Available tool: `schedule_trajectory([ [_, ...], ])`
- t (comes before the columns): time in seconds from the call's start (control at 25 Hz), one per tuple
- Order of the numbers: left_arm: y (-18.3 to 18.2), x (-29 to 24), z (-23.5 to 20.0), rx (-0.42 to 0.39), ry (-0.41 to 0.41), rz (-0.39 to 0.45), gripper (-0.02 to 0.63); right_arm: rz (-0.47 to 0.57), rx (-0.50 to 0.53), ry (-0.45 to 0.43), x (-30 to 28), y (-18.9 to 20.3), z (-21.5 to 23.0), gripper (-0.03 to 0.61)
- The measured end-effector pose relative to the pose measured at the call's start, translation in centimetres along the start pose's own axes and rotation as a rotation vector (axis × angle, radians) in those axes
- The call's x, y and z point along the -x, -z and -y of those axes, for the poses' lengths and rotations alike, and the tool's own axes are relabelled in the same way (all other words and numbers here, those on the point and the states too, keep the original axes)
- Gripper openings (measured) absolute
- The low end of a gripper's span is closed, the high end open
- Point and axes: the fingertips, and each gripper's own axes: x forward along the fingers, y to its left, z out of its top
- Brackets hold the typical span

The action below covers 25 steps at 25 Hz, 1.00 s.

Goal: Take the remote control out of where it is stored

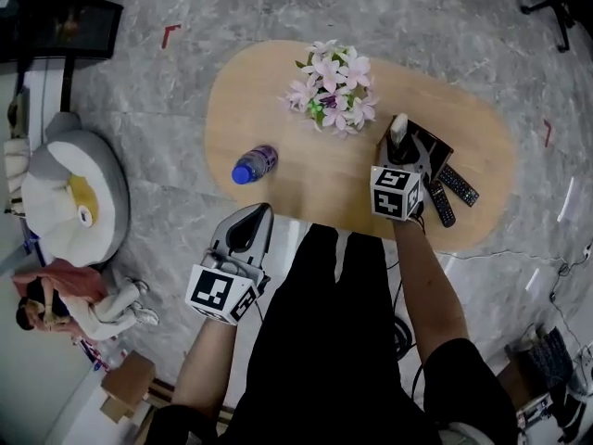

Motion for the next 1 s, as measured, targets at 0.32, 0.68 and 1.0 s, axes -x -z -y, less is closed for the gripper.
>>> schedule_trajectory([
  [0.32,1.9,-1.3,0.0,0.035,0.016,-0.036,0.008,-0.009,0.056,-0.004,-2.0,0.8,-0.1,0.209],
  [0.68,2.0,-2.0,-0.6,0.042,0.029,-0.049,0.008,-0.039,0.015,0.151,-4.1,0.2,0.8,0.207],
  [1.0,1.8,-1.6,-1.5,0.036,0.033,-0.057,0.008,-0.058,-0.018,0.167,-4.0,0.1,0.7,0.198],
])
